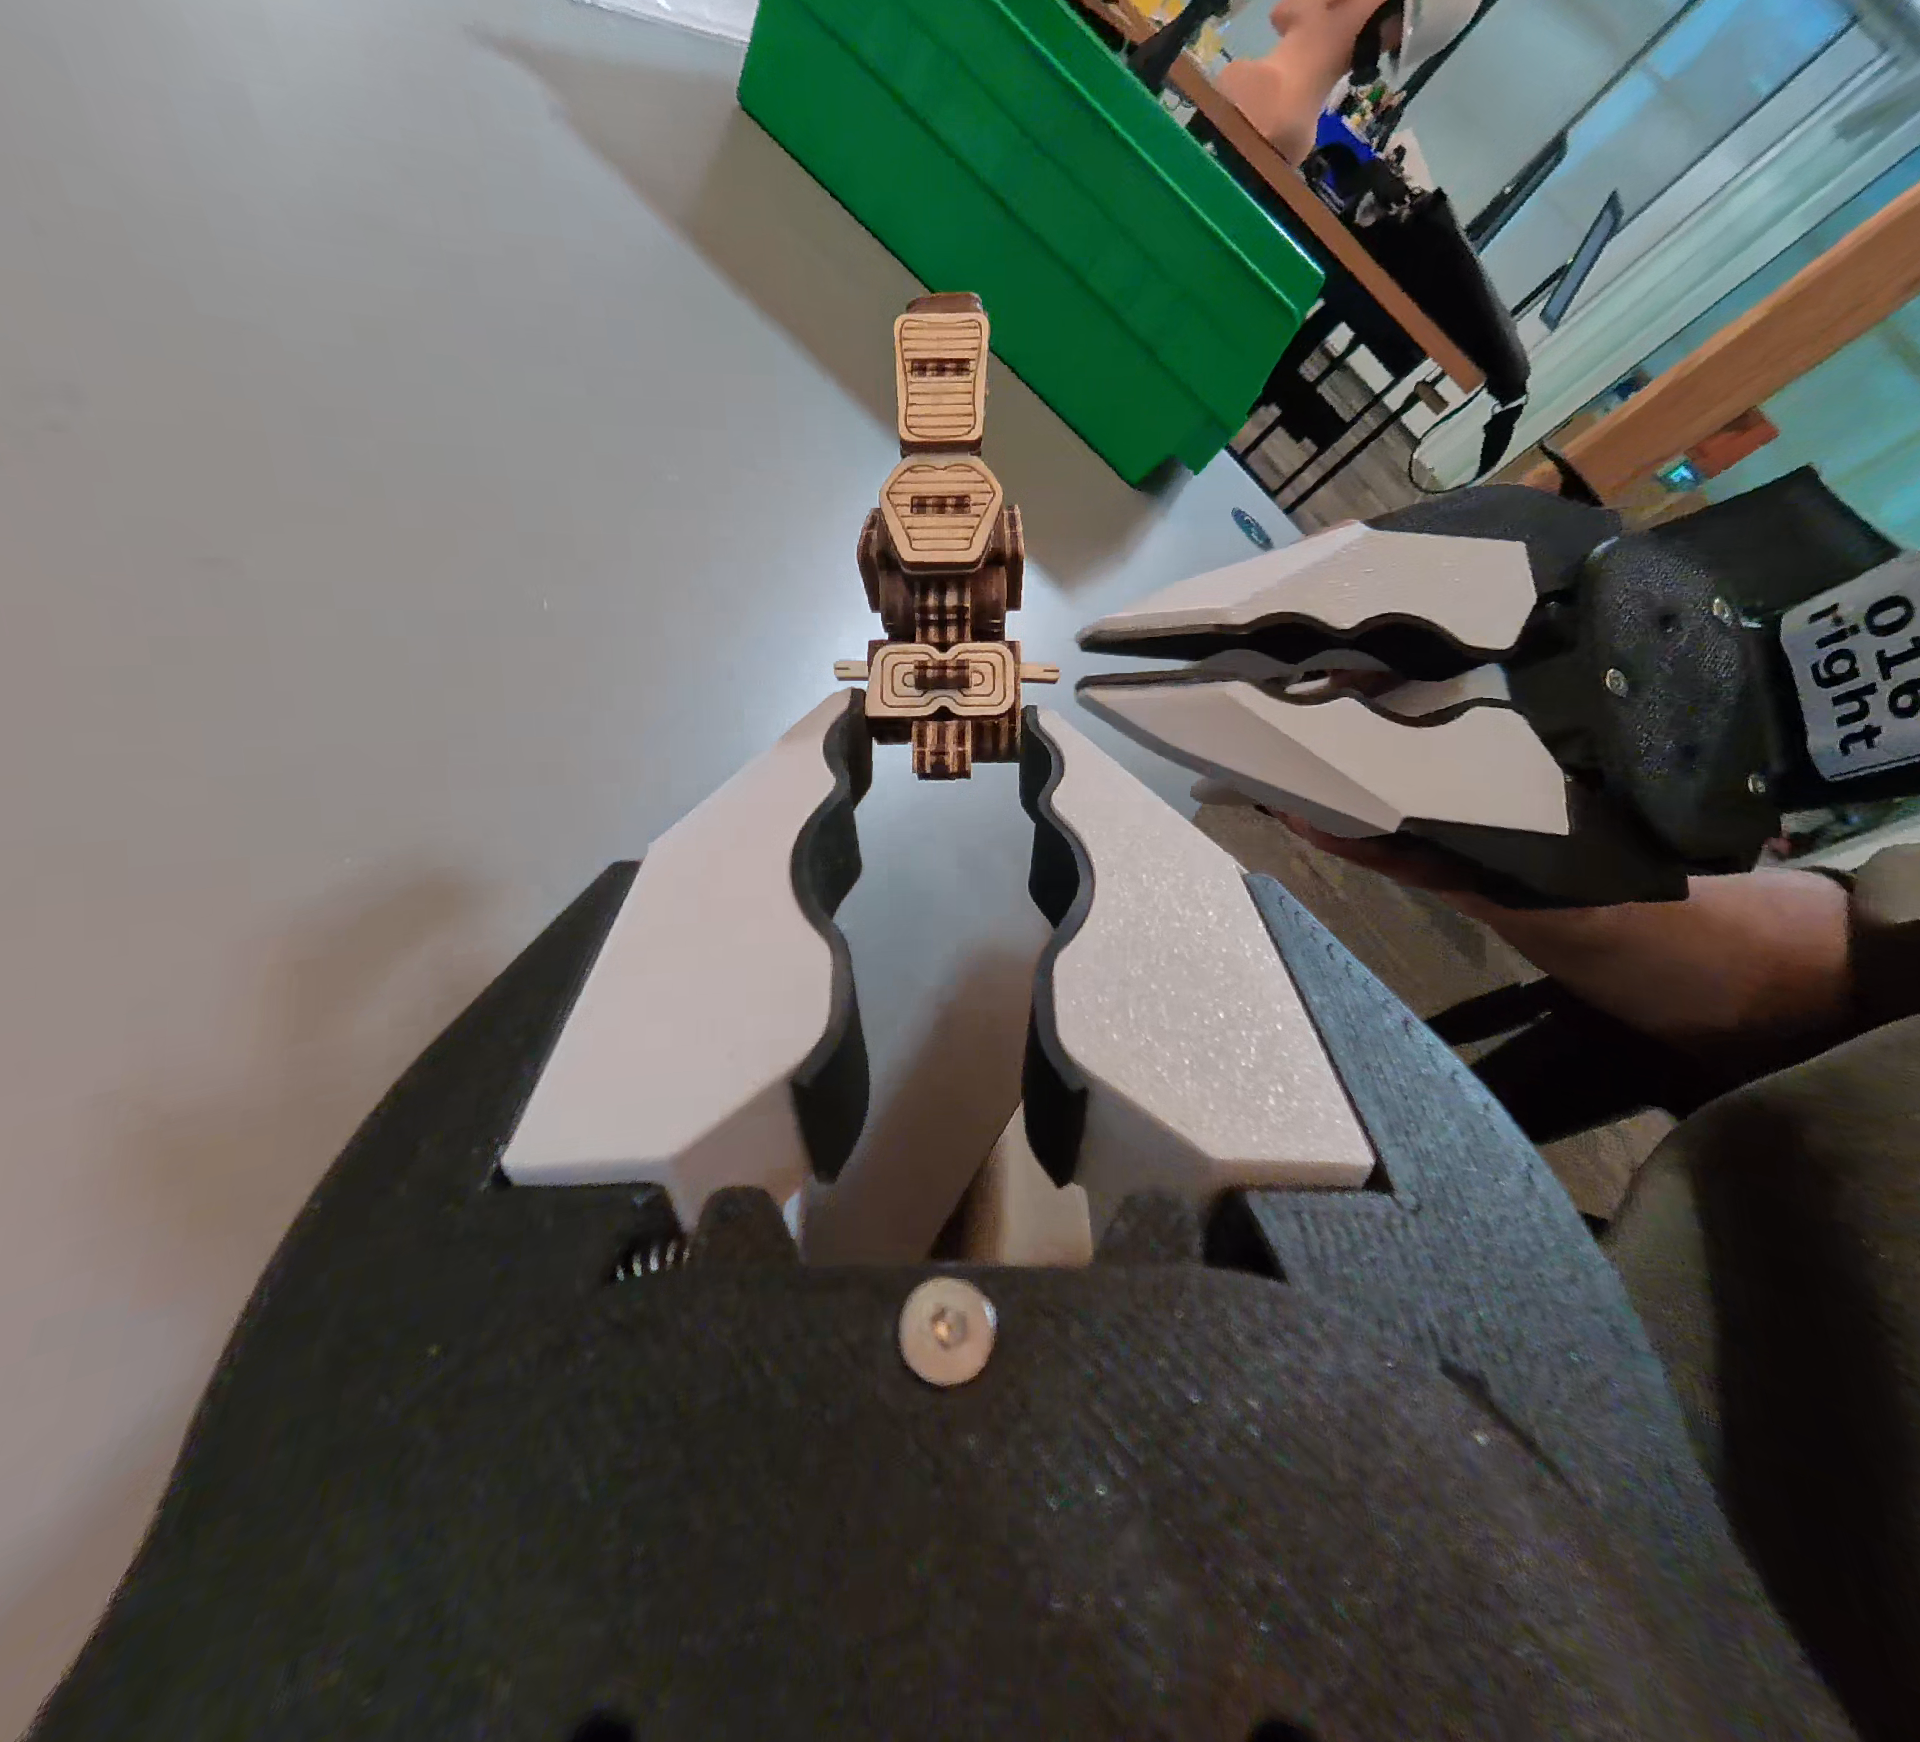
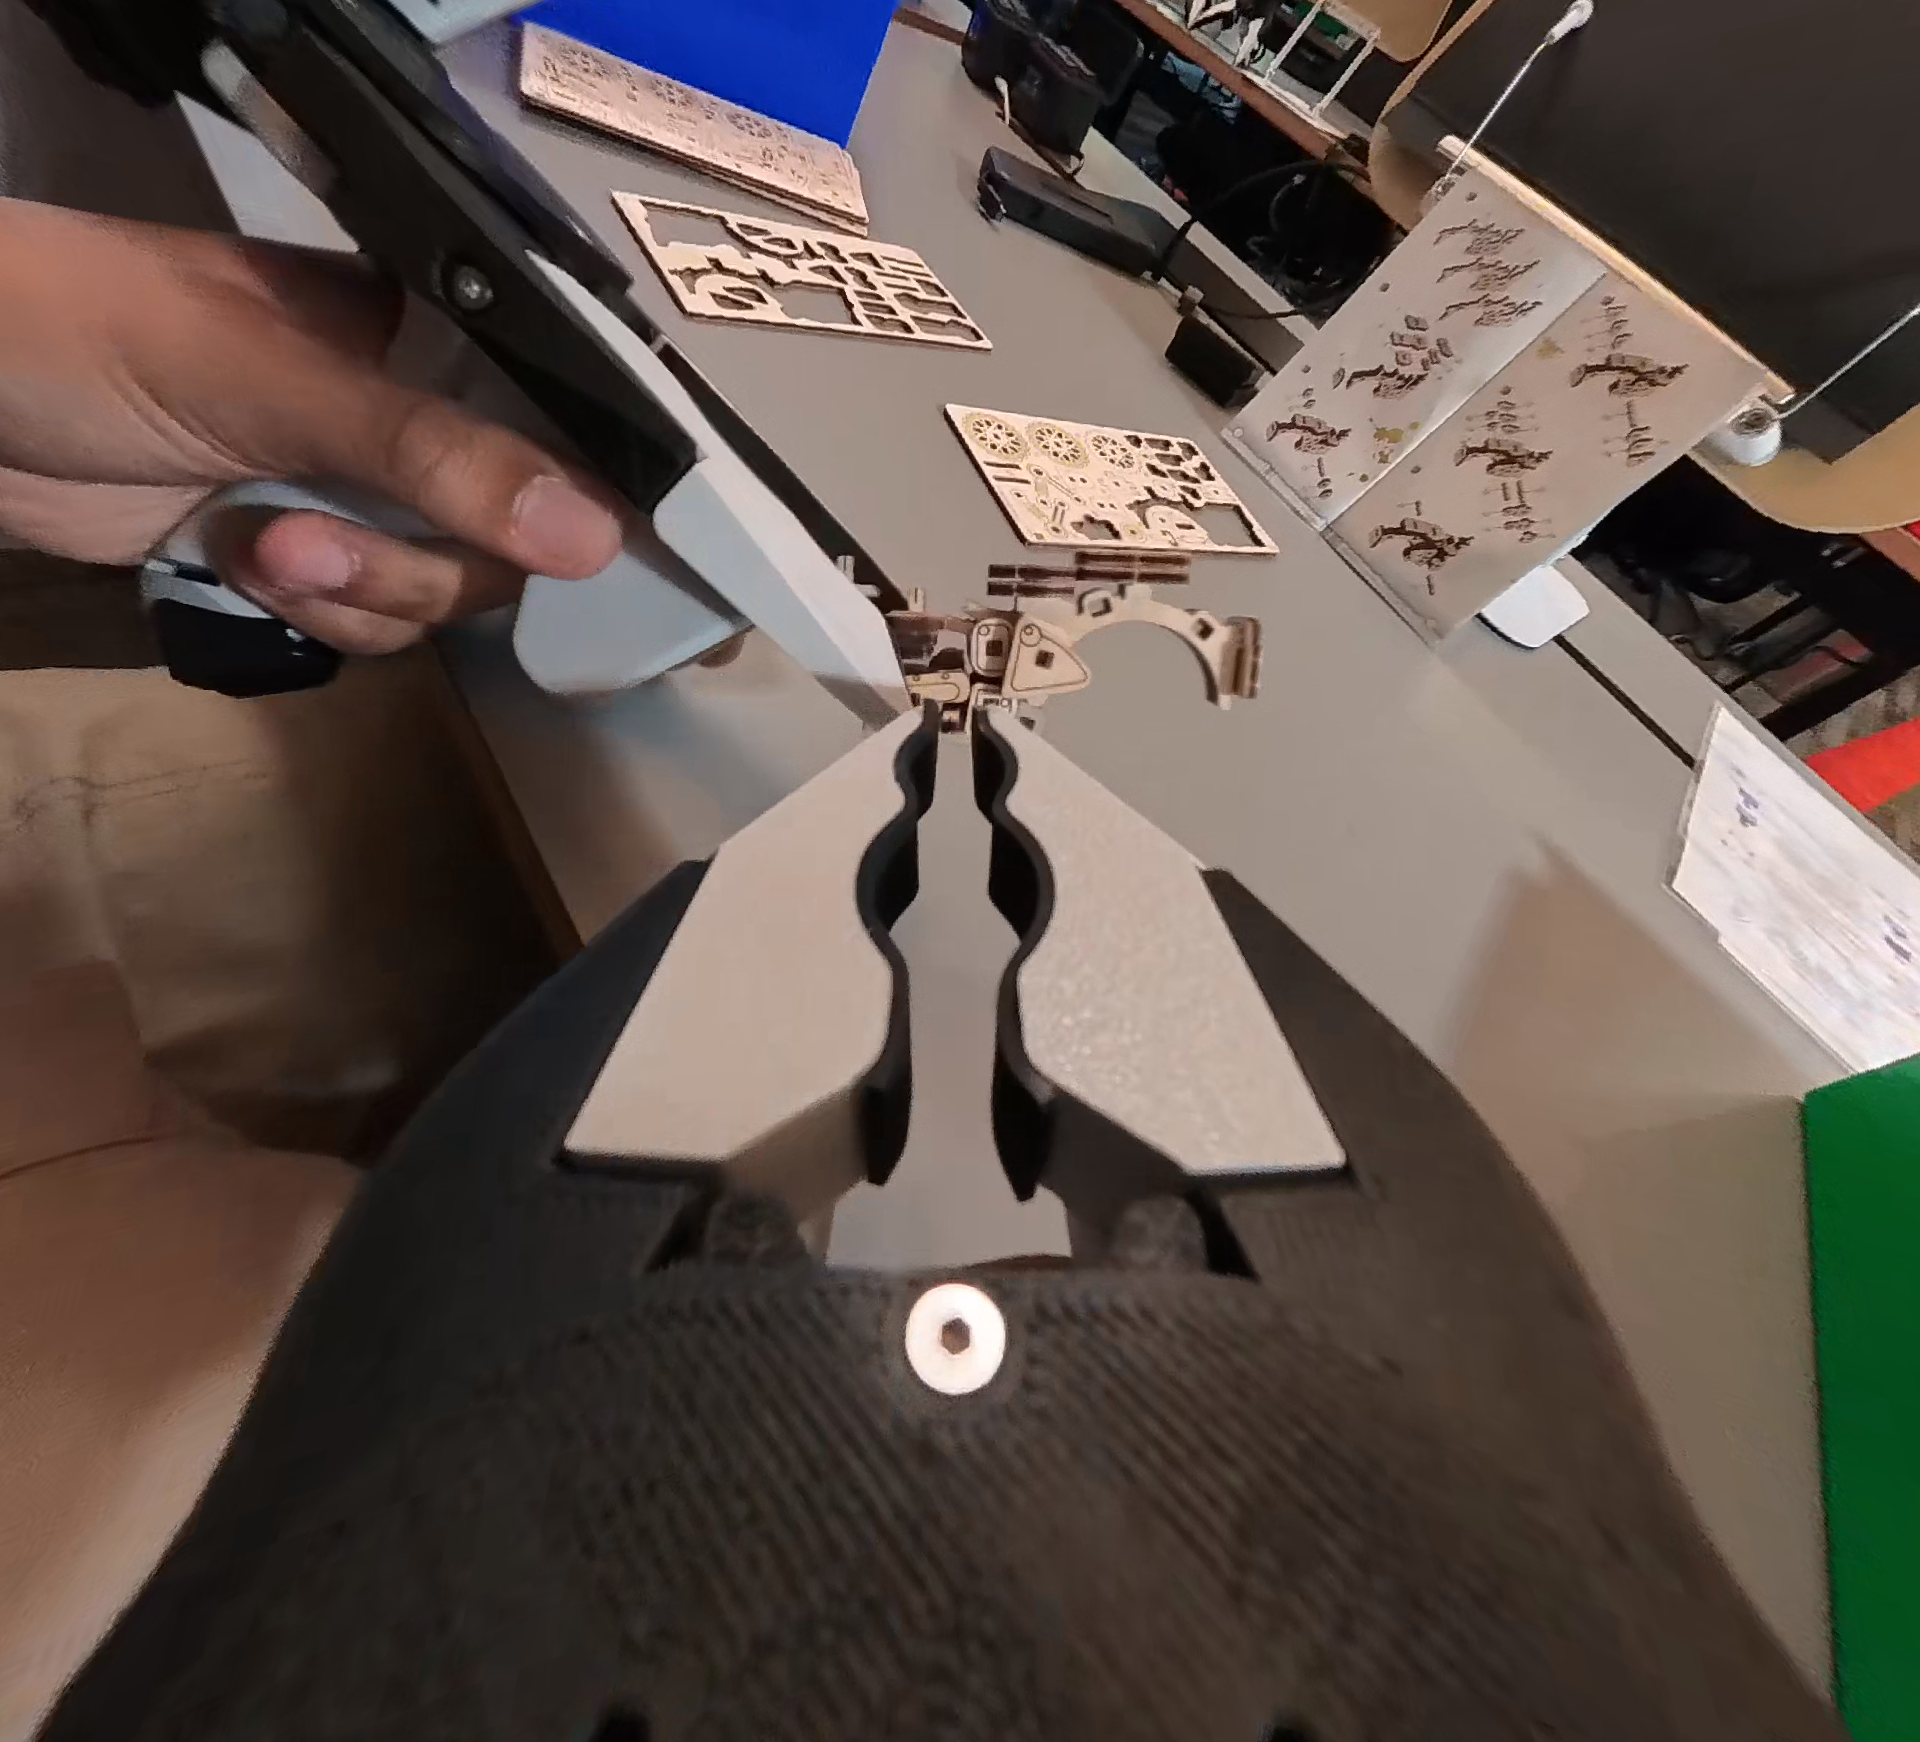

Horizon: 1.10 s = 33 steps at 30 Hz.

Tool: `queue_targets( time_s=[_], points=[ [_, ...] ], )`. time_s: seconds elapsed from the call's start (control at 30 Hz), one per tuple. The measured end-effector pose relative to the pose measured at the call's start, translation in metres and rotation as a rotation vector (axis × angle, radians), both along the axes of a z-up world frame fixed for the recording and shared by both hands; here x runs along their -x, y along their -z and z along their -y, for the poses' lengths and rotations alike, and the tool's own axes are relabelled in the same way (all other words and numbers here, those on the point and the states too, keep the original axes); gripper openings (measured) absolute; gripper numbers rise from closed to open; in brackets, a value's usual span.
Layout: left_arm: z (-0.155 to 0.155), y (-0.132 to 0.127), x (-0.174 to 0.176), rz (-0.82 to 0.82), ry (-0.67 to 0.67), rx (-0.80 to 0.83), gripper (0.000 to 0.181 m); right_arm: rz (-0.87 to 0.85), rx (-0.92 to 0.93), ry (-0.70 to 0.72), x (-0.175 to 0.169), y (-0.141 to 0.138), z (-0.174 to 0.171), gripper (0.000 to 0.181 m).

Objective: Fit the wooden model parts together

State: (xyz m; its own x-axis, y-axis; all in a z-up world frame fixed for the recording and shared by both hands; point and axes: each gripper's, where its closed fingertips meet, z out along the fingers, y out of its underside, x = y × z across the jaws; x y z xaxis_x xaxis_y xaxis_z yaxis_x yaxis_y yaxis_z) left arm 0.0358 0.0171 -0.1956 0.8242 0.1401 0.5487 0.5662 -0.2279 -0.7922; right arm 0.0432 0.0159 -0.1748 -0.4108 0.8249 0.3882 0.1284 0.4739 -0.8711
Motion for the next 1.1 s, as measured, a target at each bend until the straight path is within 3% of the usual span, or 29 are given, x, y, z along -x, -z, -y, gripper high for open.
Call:
queue_targets(
  time_s=[0.03, 0.6, 1.1],
  points=[
    [-0.0006, -0.0007, -0.0015, -0.015, 0.003, 0.001, 0.025, 0.002, -0.003, 0.003, 0.0002, 0.0004, -0.0005, 0.004],
    [0.0002, -0.0062, -0.0038, -0.025, -0.005, -0.019, 0.026, 0.002, -0.019, 0.006, 0.0, 0.0009, 0.0003, 0.001],
    [0.0032, -0.0088, -0.0085, -0.157, 0.032, 0.019, 0.026, 0.039, 0.038, -0.042, -0.0057, -0.0007, 0.0026, 0.001]
  ],
)
